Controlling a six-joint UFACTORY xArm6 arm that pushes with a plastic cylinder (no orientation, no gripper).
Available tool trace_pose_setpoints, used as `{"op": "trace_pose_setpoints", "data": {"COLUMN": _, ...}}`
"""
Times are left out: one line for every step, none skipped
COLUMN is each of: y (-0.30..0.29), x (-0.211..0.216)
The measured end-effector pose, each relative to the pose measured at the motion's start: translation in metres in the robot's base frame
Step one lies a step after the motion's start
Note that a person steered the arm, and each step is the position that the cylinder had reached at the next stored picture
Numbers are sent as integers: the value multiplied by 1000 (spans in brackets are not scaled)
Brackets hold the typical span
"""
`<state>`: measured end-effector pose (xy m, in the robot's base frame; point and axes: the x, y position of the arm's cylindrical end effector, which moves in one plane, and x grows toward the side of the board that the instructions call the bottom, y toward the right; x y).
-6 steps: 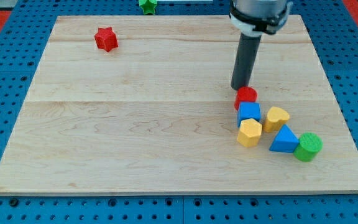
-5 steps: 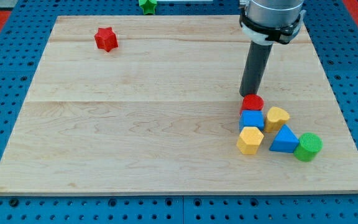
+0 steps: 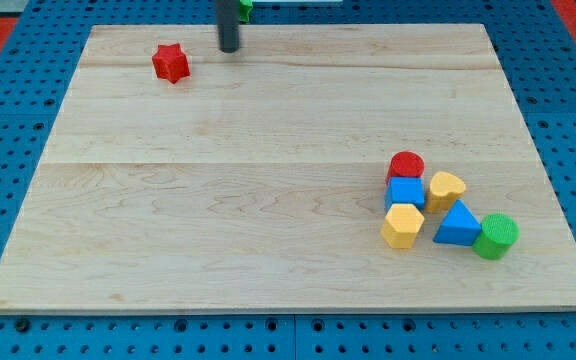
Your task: Slide the red star to the left side of the yellow hexagon
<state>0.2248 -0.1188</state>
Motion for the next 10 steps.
{"op": "trace_pose_setpoints", "data": {"y": -44, "x": 13}}
{"op": "trace_pose_setpoints", "data": {"y": -26, "x": 54}}
{"op": "trace_pose_setpoints", "data": {"y": -10, "x": 103}}
{"op": "trace_pose_setpoints", "data": {"y": -50, "x": 115}}
{"op": "trace_pose_setpoints", "data": {"y": -74, "x": 97}}
{"op": "trace_pose_setpoints", "data": {"y": -104, "x": 113}}
{"op": "trace_pose_setpoints", "data": {"y": -68, "x": 152}}
{"op": "trace_pose_setpoints", "data": {"y": -9, "x": 181}}
{"op": "trace_pose_setpoints", "data": {"y": 47, "x": 206}}
{"op": "trace_pose_setpoints", "data": {"y": 106, "x": 240}}
